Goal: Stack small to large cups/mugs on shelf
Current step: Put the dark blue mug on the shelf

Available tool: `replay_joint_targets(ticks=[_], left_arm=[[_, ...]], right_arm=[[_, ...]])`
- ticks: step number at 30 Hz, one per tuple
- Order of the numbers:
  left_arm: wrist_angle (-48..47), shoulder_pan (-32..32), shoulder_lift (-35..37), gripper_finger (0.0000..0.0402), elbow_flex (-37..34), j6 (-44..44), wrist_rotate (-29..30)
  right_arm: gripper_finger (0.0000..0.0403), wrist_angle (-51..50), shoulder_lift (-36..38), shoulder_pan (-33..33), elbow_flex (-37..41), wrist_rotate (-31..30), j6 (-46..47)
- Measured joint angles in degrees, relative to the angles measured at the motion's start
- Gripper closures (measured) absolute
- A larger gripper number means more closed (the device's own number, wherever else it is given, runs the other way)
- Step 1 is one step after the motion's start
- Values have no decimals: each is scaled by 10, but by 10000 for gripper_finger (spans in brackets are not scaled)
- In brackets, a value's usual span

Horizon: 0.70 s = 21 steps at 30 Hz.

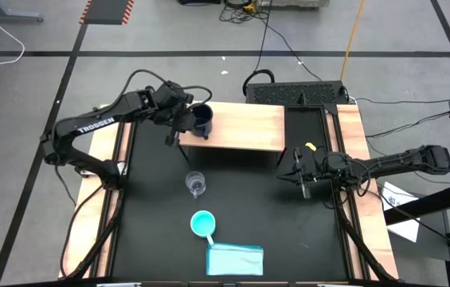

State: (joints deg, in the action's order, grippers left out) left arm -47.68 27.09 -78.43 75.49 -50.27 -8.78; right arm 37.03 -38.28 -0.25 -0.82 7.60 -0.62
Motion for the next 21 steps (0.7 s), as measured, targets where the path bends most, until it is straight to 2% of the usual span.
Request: replay_joint_targets(ticks=[4,15,17,21], left_arm=[[25,-3,1,386,-21,2,9],[19,-3,1,386,-27,10,13],[18,-3,2,371,-28,11,13],[-4,-6,-1,318,-34,11,16]], right_arm=[[403,0,0,0,0,0,0],[403,0,0,0,0,0,-4],[403,0,0,0,0,0,-4],[403,0,0,0,0,0,-4]])
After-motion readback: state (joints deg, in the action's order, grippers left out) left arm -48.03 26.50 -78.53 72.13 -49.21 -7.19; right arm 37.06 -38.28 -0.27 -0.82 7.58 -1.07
